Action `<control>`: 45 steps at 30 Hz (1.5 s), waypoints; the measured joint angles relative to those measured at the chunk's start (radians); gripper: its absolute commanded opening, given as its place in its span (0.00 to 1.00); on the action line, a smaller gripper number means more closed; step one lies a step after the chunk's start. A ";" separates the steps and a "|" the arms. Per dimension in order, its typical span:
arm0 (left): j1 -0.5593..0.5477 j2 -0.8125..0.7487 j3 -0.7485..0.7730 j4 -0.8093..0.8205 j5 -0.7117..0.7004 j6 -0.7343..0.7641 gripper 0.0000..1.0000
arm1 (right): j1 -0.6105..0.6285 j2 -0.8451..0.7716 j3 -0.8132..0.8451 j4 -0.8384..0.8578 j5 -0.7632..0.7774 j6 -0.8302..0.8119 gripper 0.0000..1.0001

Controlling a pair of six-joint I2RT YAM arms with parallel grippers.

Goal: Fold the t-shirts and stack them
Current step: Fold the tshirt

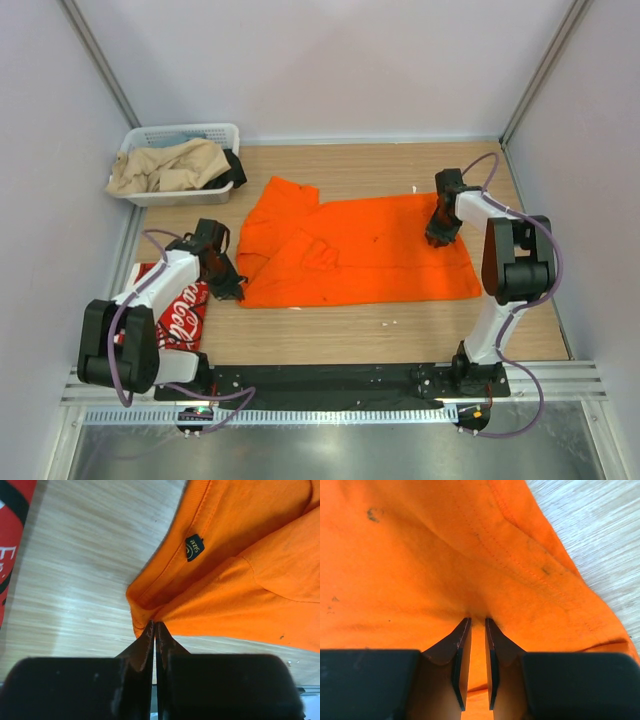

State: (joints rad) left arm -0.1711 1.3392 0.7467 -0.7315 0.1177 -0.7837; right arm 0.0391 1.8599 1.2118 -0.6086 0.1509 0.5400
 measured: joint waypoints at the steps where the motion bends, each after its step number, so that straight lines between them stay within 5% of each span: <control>1: 0.000 -0.009 0.000 -0.008 -0.005 -0.005 0.00 | -0.003 0.000 0.000 0.000 0.000 0.005 0.23; 15: -0.005 -0.004 -0.057 -0.060 -0.104 -0.110 0.00 | -0.011 0.023 0.028 -0.025 -0.005 0.015 0.24; 18: -0.005 0.009 -0.057 -0.066 -0.108 -0.126 0.17 | -0.012 0.025 0.034 -0.030 -0.008 0.011 0.25; 20: -0.005 0.009 -0.053 -0.083 -0.114 -0.123 0.39 | -0.013 0.026 0.040 -0.037 -0.011 0.003 0.28; 23: -0.016 -0.011 -0.030 -0.126 -0.127 -0.121 0.53 | -0.012 0.025 0.045 -0.056 0.003 -0.016 0.40; 30: -0.117 -0.175 0.106 -0.140 -0.132 -0.109 0.41 | 0.046 -0.099 0.031 -0.152 0.045 -0.048 0.54; 34: -0.126 -0.167 0.105 -0.053 -0.063 -0.097 0.29 | 0.032 -0.280 -0.068 -0.161 0.017 -0.047 0.47; 37: -0.129 -0.080 0.080 0.021 -0.020 -0.098 0.29 | -0.046 -0.360 -0.160 -0.163 0.008 -0.043 0.38; 45: -0.137 0.155 0.051 0.125 -0.013 -0.091 0.29 | -0.162 -0.345 -0.286 -0.148 0.010 -0.032 0.32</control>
State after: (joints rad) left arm -0.3077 1.4944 0.7979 -0.6067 0.1047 -0.8749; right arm -0.1226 1.5146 0.9253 -0.7570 0.1612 0.5076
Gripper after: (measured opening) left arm 0.288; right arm 0.323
